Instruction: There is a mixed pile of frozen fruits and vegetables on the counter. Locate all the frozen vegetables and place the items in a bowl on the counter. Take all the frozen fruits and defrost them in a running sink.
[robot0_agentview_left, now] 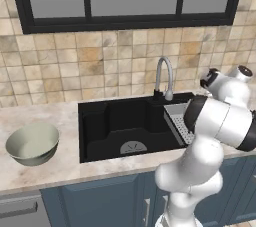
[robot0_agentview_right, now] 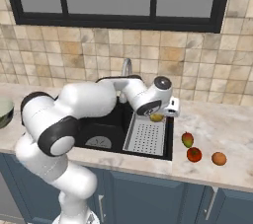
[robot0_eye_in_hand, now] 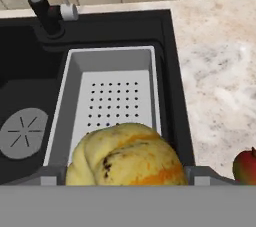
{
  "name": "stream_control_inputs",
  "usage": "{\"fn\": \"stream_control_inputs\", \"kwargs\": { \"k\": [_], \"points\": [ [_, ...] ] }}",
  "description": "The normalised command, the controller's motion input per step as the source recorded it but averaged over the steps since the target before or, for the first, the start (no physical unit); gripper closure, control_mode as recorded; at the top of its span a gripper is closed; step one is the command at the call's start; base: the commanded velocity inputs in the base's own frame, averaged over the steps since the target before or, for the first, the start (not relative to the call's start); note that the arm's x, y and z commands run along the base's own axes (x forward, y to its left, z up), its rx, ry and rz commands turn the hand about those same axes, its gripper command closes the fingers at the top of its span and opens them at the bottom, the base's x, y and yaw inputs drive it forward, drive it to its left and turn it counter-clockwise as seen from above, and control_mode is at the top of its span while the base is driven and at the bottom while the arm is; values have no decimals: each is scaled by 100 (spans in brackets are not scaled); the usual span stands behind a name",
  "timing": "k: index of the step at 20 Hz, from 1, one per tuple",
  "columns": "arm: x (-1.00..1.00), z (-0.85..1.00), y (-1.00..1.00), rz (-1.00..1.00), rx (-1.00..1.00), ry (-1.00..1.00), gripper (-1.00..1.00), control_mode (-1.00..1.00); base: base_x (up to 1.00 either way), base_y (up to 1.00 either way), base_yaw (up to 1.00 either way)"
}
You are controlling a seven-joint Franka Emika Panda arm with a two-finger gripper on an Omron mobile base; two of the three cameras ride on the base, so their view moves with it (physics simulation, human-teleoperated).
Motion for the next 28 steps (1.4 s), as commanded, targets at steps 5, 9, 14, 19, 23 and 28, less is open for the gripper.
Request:
{"fn": "stream_control_inputs", "kwargs": {
  "k": [5,9,14,19,23,28],
  "points": [
    [-58,14,87,0,0,0,100,-100,0,0,0],
    [-45,18,73,0,0,0,100,-100,0,0,0],
    [-15,34,65,0,0,2,100,-100,0,0,0],
    [0,41,70,0,0,7,100,-100,0,0,0],
    [0,34,77,0,4,9,100,-100,0,0,0],
    [-2,10,91,0,7,8,100,-100,0,0,0]
  ]
}}
